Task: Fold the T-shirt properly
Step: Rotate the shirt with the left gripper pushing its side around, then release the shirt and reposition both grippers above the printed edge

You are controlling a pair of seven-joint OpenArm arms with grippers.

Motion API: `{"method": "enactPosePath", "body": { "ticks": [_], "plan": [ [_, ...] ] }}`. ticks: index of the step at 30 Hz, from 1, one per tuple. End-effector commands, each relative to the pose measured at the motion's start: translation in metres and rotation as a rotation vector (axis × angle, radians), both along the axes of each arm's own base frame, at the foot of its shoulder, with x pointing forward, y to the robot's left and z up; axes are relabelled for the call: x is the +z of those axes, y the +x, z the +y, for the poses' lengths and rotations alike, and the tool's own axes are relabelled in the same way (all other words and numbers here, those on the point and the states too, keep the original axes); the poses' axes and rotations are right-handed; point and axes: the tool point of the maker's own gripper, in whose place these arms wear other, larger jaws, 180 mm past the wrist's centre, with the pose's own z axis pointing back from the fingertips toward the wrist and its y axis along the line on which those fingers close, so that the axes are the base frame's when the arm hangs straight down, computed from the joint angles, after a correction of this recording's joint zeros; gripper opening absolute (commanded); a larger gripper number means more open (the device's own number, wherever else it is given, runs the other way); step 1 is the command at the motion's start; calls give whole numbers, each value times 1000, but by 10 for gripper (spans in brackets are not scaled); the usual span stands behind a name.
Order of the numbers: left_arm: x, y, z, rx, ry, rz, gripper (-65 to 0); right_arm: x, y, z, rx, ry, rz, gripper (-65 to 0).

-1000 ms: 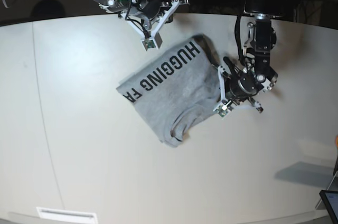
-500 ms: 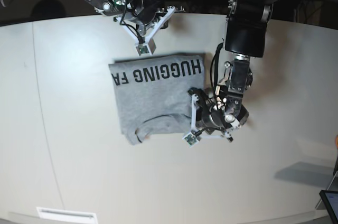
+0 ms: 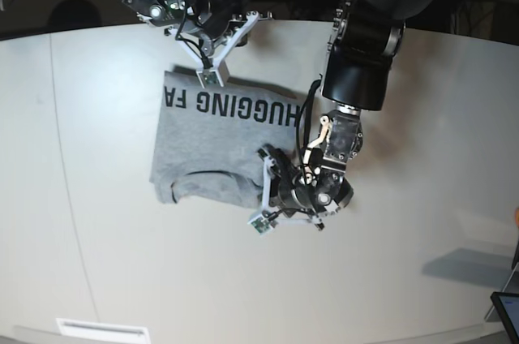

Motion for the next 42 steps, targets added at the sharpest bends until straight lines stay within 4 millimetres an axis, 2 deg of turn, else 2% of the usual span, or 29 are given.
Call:
{"method": "enactPosePath", "body": {
  "ticks": [1, 3, 5, 7, 11, 13, 16, 18, 21, 24, 28, 32, 35, 38, 42],
  "plan": [
    [15, 10, 8, -5, 8, -41, -647, 5, 5, 1, -2, 12, -23, -650],
    [23, 14, 25, 6, 37, -73, -647, 5, 5, 1, -2, 12, -23, -650],
    [29, 15, 54, 30, 112, -81, -647, 5, 5, 1, -2, 11, -23, -650],
    [48, 20, 77, 52, 161, -132, -647, 6, 5, 2, -2, 14, -23, -650],
    [92, 15, 130, 169, 213, -240, -647, 7, 7, 4, -4, 19, -33, -650],
    [110, 1, 145, 214, 235, -287, -645, 10, 14, 2, -15, 16, -75, -650],
    [134, -28, 139, 219, 224, -381, -645, 14, 22, -1, -28, 6, -136, -650],
    [133, -55, 125, 208, 187, -394, -647, 15, 23, -1, -30, 6, -147, -650],
    [109, -80, 106, 225, 75, -356, -648, 20, 30, -1, -42, 13, -180, -650],
    [94, -103, 89, 233, -72, -367, -648, 21, 32, -1, -44, 16, -193, -650],
    [88, -118, 78, 218, -146, -374, -648, 20, 33, -9, -41, -4, -201, -650],
    [87, -119, 79, 217, -144, -369, -648, 22, 45, -18, -84, -11, -211, -650],
    [89, -116, 82, 221, -135, -379, -648, 21, 61, -40, -172, -35, -221, -650],
    [87, -116, 84, 227, -132, -374, -648, 20, 82, -83, -313, -83, -233, -650],
    [83, -117, 86, 230, -128, -363, -648, 17, 89, -137, -452, -156, -236, -650]
  ]
}}
